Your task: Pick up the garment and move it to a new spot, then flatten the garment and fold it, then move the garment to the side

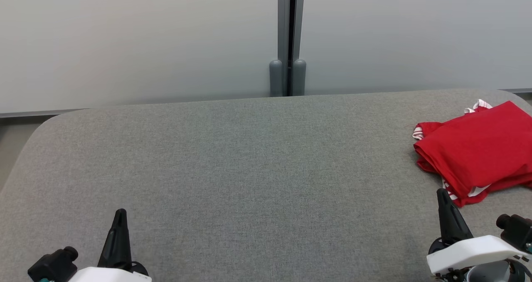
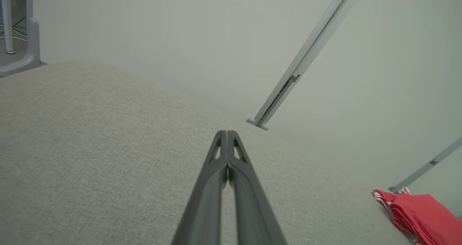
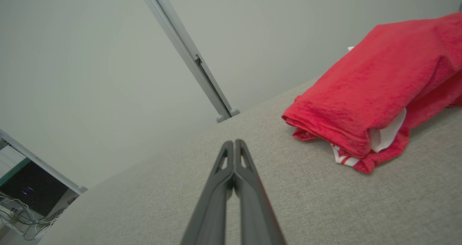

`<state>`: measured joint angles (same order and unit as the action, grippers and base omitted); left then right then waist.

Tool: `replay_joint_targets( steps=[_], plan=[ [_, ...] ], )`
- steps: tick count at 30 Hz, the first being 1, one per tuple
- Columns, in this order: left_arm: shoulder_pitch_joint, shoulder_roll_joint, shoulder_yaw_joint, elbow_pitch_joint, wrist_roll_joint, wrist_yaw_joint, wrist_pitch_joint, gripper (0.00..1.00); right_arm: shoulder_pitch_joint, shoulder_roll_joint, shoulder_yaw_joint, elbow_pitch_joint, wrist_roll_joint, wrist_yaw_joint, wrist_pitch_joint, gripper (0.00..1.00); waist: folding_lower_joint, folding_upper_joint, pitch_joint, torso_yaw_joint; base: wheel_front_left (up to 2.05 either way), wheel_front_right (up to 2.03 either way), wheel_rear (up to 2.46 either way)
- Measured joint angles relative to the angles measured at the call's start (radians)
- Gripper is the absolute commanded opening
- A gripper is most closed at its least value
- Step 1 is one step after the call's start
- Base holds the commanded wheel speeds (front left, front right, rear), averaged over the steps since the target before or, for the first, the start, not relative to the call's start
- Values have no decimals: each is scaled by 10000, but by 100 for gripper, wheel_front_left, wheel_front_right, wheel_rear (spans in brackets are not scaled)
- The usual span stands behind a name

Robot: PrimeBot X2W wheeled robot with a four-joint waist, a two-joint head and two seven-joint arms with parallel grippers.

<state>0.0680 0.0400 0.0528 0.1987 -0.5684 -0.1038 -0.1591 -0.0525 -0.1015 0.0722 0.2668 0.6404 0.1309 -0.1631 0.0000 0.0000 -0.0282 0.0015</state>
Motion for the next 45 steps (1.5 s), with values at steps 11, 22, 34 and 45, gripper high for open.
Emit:
replay_joint_targets(
  steps=[11,22,34,45],
  plan=[
    [-283,10,98,73,-1649,-10,416,0,-81,75,-286,-25,1549,-2,412,0,0,0,33,-2,0,0,0],
    [-540,15,174,127,-3093,-52,794,0,-166,136,-541,-50,2907,-2,825,0,0,0,66,-3,0,0,0],
    [-759,25,261,199,-4493,-96,1166,0,-209,222,-780,-84,4226,-2,1189,0,0,0,102,-5,0,0,0],
    [-946,36,320,253,-5662,-109,1492,0,-262,276,-991,-107,5304,-2,1484,0,0,0,135,-7,0,0,0]
  ],
)
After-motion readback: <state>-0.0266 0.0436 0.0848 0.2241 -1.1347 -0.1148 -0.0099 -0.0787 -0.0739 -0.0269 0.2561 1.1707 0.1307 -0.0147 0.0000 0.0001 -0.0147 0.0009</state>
